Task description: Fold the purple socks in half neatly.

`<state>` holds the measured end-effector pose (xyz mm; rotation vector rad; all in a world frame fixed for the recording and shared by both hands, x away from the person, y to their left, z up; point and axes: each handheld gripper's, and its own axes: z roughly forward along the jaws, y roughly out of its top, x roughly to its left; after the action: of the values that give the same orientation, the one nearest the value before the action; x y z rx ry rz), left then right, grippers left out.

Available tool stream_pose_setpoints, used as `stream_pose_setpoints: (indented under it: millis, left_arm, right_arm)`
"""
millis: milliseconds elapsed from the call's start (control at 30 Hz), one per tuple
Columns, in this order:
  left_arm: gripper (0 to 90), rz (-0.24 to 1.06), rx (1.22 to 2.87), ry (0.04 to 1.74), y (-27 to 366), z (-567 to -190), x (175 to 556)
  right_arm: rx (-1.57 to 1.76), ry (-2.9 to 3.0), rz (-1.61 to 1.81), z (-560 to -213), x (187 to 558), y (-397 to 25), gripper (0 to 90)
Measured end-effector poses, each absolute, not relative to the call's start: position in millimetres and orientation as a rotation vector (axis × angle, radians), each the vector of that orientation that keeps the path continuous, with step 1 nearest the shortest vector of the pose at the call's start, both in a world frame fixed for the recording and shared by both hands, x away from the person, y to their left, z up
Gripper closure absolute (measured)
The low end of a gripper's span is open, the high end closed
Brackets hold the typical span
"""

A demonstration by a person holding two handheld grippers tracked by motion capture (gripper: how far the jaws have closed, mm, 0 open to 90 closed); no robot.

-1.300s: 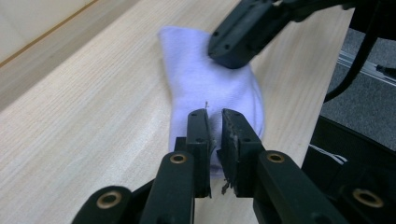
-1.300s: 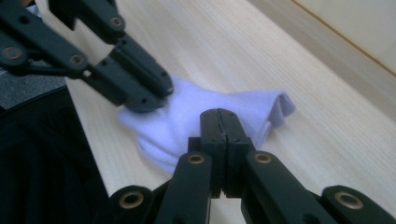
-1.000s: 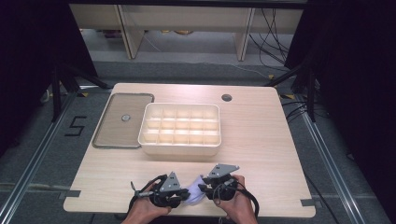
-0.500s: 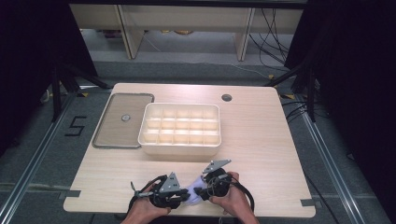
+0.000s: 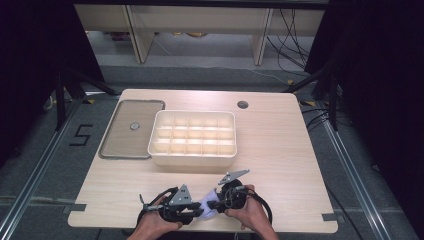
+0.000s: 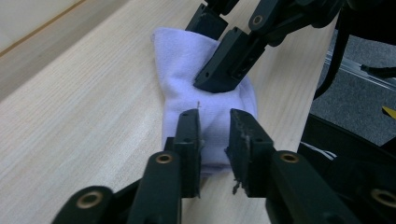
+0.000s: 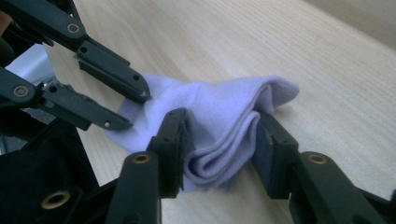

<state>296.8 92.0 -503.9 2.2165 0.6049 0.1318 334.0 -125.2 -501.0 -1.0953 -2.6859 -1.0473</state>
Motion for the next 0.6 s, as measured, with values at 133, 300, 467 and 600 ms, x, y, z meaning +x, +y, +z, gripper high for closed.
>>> stream_pose_setpoints:
  millis: [133, 300, 467, 600]
  left_arm:
    - [65.0, 0.096, 2.198, 0.631, 93.7, -502.3, 293.8]
    - [58.8, 0.099, 2.18, 0.653, 100.3, -497.5, 292.5]
    - [50.3, 0.091, 2.168, 0.693, 115.1, -496.7, 292.3]
    - [46.4, 0.095, 2.153, 0.728, 124.2, -497.2, 290.6]
  right_arm:
    - [-1.096, -2.685, -1.056, -500.4, 331.3, -123.6, 65.5]
    - [-1.08, -2.696, -1.066, -499.7, 329.4, -121.8, 69.9]
    - [-1.069, -2.724, -1.072, -498.7, 328.3, -121.5, 71.2]
    - [-1.074, -2.738, -1.064, -497.1, 326.8, -120.1, 72.0]
